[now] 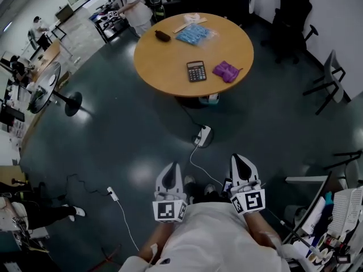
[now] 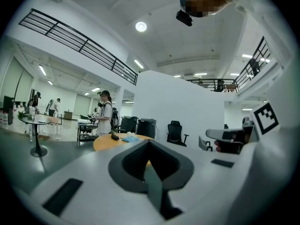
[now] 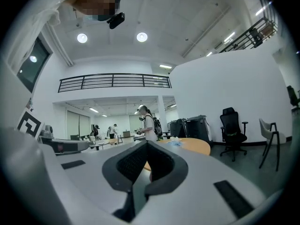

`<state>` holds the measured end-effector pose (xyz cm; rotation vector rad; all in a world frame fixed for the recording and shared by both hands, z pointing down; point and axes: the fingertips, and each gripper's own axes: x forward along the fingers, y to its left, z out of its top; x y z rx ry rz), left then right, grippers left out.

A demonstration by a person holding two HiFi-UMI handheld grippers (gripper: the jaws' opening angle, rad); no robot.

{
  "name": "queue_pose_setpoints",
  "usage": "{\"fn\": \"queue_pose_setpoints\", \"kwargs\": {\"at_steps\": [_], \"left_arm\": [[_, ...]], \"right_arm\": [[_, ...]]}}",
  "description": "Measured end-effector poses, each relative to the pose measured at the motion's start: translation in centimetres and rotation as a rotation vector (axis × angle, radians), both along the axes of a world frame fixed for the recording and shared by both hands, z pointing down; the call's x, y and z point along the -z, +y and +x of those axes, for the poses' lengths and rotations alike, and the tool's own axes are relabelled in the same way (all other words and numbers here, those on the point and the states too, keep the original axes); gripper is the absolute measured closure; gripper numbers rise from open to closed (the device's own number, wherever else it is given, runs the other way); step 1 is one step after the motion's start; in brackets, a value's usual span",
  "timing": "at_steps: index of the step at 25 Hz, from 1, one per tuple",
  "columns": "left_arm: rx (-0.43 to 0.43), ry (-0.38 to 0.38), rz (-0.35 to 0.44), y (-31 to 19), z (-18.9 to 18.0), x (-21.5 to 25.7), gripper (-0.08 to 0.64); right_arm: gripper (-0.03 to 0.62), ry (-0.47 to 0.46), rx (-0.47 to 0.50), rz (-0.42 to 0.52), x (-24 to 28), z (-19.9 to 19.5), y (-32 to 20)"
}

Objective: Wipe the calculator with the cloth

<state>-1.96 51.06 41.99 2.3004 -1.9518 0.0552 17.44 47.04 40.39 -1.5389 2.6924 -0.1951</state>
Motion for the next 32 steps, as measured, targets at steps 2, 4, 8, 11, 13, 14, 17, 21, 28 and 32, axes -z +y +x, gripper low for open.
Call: {"fn": "queue_pose_setpoints", "kwargs": {"at_steps": [2, 4, 8, 11, 13, 14, 17, 21, 28, 32], "left_arm": [[0.012, 0.008, -0.016, -0.1, -0.2, -0.2, 0.554], [0.025, 0.016, -0.03, -0.7, -0.6, -0.6, 0.554], [0.017, 0.024, -0.029, -3.8, -1.2, -1.3, 0.552], [0.005, 0.023, -0.032, -7.0, -1.9, -2.1, 0.554], [-0.018, 0.025, -0.032, -9.8, -2.3, -2.6, 0.554], [-0.036, 0.027, -0.027, -11.3, -2.5, -2.6, 0.554], [-0.073, 0.031, -0.007, -15.9, -3.3, -2.0, 0.552], [-0.108, 0.047, 0.008, -20.9, -4.6, -0.9, 0.552], [-0.121, 0.063, -0.011, -26.1, -4.2, -1.1, 0.554], [-0.104, 0.064, -0.014, -29.6, -3.4, -1.5, 0.554]], "right_arm": [[0.577, -0.006, 0.0, -0.009, 0.1, -0.1, -0.5], [0.577, -0.008, 0.002, -0.009, 0.1, -0.3, -0.9], [0.577, -0.006, -0.004, -0.011, -0.5, -0.7, -3.3], [0.577, 0.001, -0.02, -0.011, -1.1, -1.3, -6.1], [0.577, 0.007, -0.031, -0.005, -1.2, -1.9, -8.5], [0.577, 0.009, -0.037, 0.0, -1.1, -2.3, -9.7], [0.577, 0.017, -0.057, 0.014, -0.6, -3.4, -13.6], [0.577, 0.0, -0.088, 0.012, 0.6, -4.9, -18.1], [0.577, -0.002, -0.091, 0.028, 1.7, -5.6, -23.6], [0.577, -0.004, -0.075, 0.012, 0.8, -5.1, -27.9]]}}
